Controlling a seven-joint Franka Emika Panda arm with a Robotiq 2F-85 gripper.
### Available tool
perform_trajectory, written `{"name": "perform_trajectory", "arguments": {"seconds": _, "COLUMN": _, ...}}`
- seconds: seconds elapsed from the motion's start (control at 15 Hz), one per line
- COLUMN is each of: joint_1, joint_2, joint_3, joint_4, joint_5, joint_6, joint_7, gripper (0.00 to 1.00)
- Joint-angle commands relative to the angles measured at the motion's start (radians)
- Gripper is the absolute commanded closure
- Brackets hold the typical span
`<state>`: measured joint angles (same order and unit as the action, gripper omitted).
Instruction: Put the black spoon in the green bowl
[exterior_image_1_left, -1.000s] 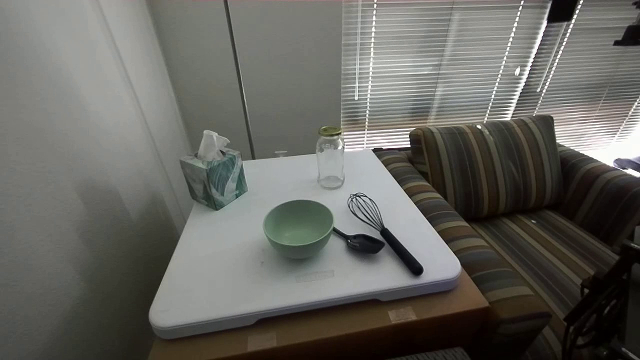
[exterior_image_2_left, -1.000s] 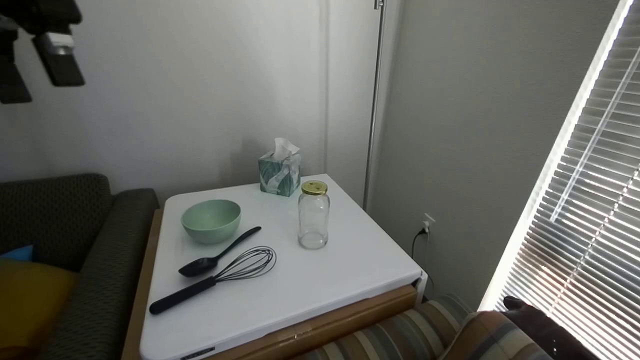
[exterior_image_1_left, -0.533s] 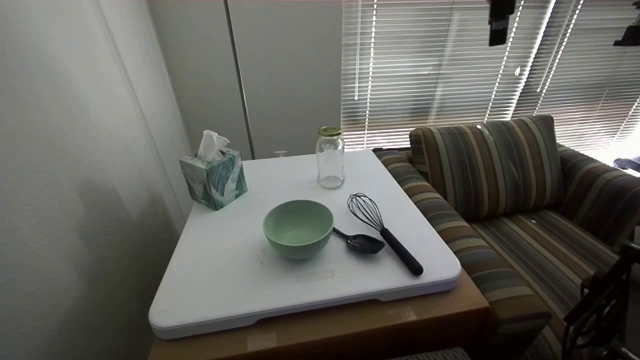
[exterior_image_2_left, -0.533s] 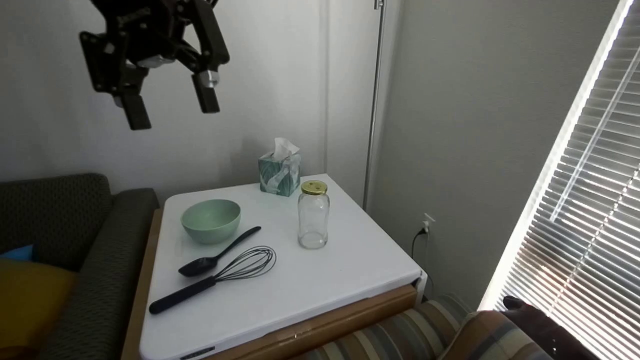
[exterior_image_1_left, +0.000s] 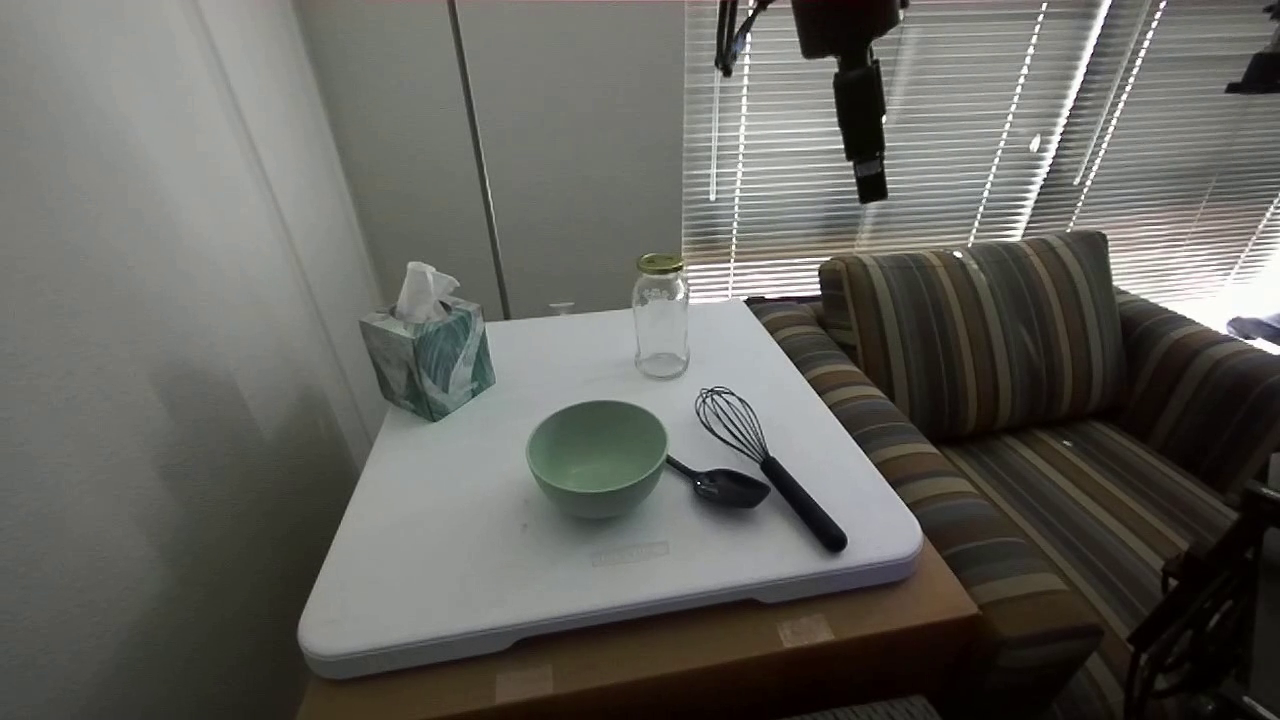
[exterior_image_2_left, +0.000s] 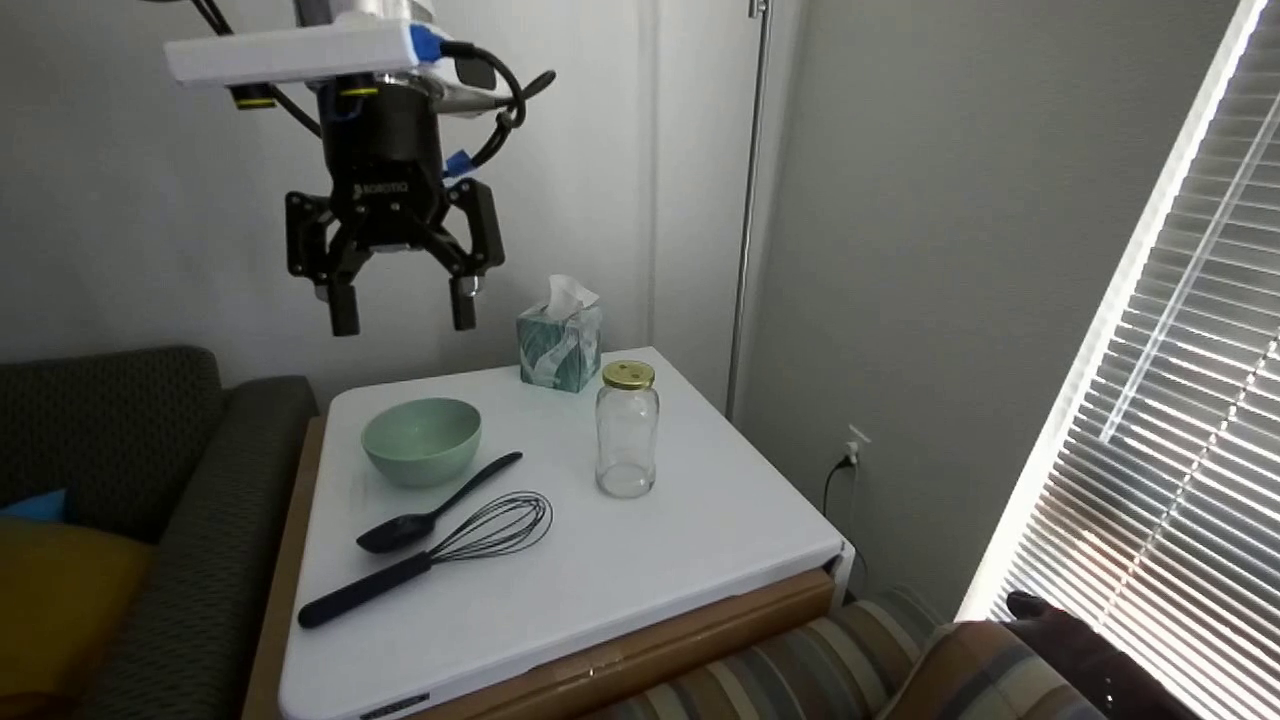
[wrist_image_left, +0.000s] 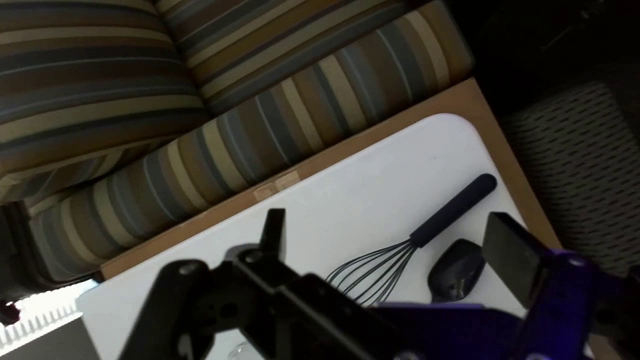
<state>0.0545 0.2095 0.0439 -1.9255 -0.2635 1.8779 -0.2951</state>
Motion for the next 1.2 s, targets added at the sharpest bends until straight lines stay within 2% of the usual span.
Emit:
{"name": "perform_trajectory", "arguments": {"seconds": 0.0, "joint_1": -0.004, "joint_2": 0.028, "joint_3": 0.009, "joint_4": 0.021, "joint_5": 0.016, "joint_6": -0.016, "joint_7": 0.001, "gripper": 0.0}}
{"name": "perform_trajectory", "arguments": {"seconds": 0.4, "joint_1": 0.001, "joint_2": 0.098, "joint_3": 0.016, "joint_4": 0.067, "joint_5": 0.039, "joint_6": -0.022, "joint_7": 0.006, "gripper": 0.0}}
{"name": "perform_trajectory", "arguments": {"seconds": 0.53, "joint_1": -0.001, "joint_2": 0.155, "joint_3": 0.02, "joint_4": 0.093, "joint_5": 0.092, "joint_6": 0.007, "joint_7": 0.048, "gripper": 0.0}}
{"name": "perform_trajectory", "arguments": {"seconds": 0.87, "joint_1": 0.01, "joint_2": 0.341, "joint_3": 0.045, "joint_4": 0.209, "joint_5": 0.305, "joint_6": 0.083, "joint_7": 0.217, "gripper": 0.0}}
{"name": "perform_trajectory", "arguments": {"seconds": 1.0, "joint_1": 0.035, "joint_2": 0.403, "joint_3": 0.038, "joint_4": 0.266, "joint_5": 0.289, "joint_6": 0.13, "joint_7": 0.26, "gripper": 0.0}}
{"name": "perform_trajectory", "arguments": {"seconds": 1.07, "joint_1": 0.025, "joint_2": 0.339, "joint_3": 0.04, "joint_4": 0.189, "joint_5": 0.28, "joint_6": 0.111, "joint_7": 0.226, "gripper": 0.0}}
{"name": "perform_trajectory", "arguments": {"seconds": 1.13, "joint_1": 0.03, "joint_2": 0.363, "joint_3": 0.04, "joint_4": 0.206, "joint_5": 0.279, "joint_6": 0.118, "joint_7": 0.233, "gripper": 0.0}}
